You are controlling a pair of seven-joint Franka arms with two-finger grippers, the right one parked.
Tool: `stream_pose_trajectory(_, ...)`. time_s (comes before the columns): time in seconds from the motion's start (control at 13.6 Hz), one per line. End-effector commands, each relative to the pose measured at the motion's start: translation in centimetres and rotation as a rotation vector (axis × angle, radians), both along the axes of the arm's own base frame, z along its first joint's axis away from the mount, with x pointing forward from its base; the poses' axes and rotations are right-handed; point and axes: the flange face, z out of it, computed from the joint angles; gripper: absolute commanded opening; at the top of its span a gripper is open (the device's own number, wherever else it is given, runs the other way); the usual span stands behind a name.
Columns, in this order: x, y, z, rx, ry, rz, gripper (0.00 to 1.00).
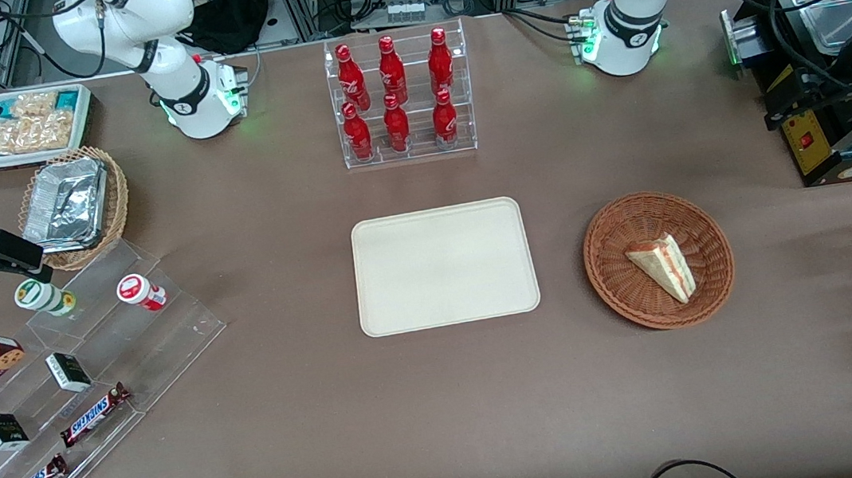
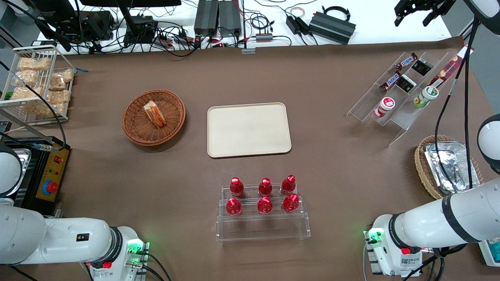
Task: Place sandwich from basket to tray
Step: 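Lower the left gripper over the wrapped sandwich in the wicker basket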
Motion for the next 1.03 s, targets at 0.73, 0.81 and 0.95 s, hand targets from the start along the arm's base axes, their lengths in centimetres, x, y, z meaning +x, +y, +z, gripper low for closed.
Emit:
stream_pose_trajectory(0.73,2.3,-0.7,-14.8,0.002,0.017,0.108,1.00)
stream_pose_trajectory(0.81,2.1,-0.8,-16.5,0.004,-0.005,0.169,1.00)
stream_pose_trajectory(0.95,1.4,-2.2,-20.4,0.011,-0.035,0.330,1.00)
